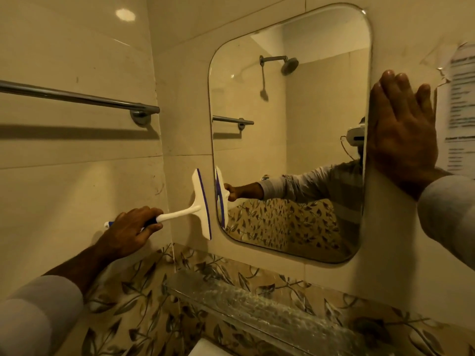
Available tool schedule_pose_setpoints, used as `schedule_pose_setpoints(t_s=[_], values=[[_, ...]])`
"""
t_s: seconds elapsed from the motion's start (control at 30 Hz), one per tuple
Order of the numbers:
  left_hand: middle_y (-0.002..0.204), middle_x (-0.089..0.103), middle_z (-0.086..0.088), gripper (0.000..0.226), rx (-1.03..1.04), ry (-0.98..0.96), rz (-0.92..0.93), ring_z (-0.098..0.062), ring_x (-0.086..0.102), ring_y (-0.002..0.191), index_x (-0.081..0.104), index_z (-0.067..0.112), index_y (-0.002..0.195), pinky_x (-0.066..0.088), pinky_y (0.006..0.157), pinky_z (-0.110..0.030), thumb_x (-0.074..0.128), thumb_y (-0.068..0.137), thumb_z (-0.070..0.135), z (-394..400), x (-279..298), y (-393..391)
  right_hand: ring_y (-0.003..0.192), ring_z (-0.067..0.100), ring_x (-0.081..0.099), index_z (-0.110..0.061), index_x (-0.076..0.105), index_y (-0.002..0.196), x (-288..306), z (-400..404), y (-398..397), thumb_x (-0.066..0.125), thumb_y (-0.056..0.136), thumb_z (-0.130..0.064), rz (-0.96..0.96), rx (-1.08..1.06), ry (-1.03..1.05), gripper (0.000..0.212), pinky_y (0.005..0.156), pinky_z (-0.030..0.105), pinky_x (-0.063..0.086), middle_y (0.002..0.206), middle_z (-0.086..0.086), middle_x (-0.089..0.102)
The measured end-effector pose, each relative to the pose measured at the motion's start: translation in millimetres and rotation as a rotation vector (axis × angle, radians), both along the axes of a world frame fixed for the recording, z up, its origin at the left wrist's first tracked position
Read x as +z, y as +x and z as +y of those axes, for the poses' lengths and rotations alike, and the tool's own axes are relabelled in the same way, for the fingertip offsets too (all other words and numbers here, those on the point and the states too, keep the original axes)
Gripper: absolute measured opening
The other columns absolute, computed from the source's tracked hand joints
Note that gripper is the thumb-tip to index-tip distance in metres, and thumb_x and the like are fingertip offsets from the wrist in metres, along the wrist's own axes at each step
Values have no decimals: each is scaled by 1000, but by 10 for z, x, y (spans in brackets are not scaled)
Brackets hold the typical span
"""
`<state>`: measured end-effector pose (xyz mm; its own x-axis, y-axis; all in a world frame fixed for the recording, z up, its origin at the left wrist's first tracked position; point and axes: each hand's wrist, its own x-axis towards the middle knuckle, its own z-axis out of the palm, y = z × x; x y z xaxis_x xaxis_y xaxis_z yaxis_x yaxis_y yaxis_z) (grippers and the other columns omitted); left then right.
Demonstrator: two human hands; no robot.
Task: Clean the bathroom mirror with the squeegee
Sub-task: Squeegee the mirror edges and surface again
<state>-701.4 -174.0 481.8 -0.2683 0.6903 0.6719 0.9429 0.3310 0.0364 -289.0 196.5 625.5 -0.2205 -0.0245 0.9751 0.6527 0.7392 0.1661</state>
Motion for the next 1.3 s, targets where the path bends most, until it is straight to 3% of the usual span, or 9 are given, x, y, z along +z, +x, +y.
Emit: schedule_pose_setpoints(t_s=[0.2, 0.33, 0.47, 0.67, 0.83, 0.93, 1.07, 1.3], values=[[74, 54, 11, 10, -119, 269, -172, -6, 52, 63, 53, 31, 107, 41, 55, -14, 53, 98, 27, 46, 372, 280, 153, 30, 5, -6, 17, 156, -4, -63, 8, 39, 93, -22, 6, 19, -8, 69, 125, 50, 1, 164, 15, 12], [74, 58, 24, 12, -186, 421, -227, 3, 54, 61, 51, 32, 110, 42, 54, -5, 52, 99, 26, 187, 664, 486, 153, 30, 5, -5, 19, 156, 4, -95, 24, 37, 91, -21, -5, 24, -30, 69, 124, 54, 7, 164, 15, 12], [75, 58, 3, 11, -199, 505, -269, -7, 57, 58, 50, 34, 110, 47, 50, -17, 50, 99, 34, 417, 990, 687, 153, 31, 7, -3, 21, 155, 11, -116, 38, 39, 88, -20, -14, 21, -37, 72, 123, 55, 10, 163, 16, 14], [77, 57, -4, 8, -261, 727, -496, -5, 55, 45, 47, 37, 104, 46, 39, -16, 50, 99, 41, 883, 1452, 1130, 152, 32, 9, -2, 23, 154, 4, -91, 27, 40, 89, -16, -11, 3, -21, 68, 122, 57, 13, 163, 17, 16], [92, 58, -12, 24, -284, 815, -609, -17, 55, 57, 46, 30, 112, 47, 42, -22, 50, 97, 48, 1213, 1866, 1375, 153, 31, 10, -3, 24, 154, -11, -61, 23, 36, 90, -21, -4, 0, -17, 67, 123, 55, 12, 163, 16, 17], [93, 60, -13, 27, -301, 862, -635, -16, 54, 57, 44, 28, 113, 46, 41, -22, 50, 96, 50, 1372, 2079, 1480, 153, 31, 9, -3, 23, 154, -13, -53, 19, 36, 90, -22, -9, 7, -18, 69, 123, 55, 12, 163, 15, 17], [97, 60, -10, 33, -280, 914, -606, -15, 56, 69, 43, 25, 120, 51, 57, -29, 51, 97, 46, 1524, 2350, 1554, 153, 30, 9, -4, 23, 154, -12, -55, 22, 43, 87, -19, -13, 4, -18, 72, 123, 54, 11, 163, 15, 16], [89, 54, -7, 34, -330, 890, -660, -14, 50, 65, 43, 23, 124, 51, 61, -32, 50, 98, 44, 1641, 2502, 1531, 153, 30, 9, -3, 23, 154, -13, -66, 28, 44, 88, -19, -16, 2, -28, 72, 123, 54, 11, 163, 15, 15]])
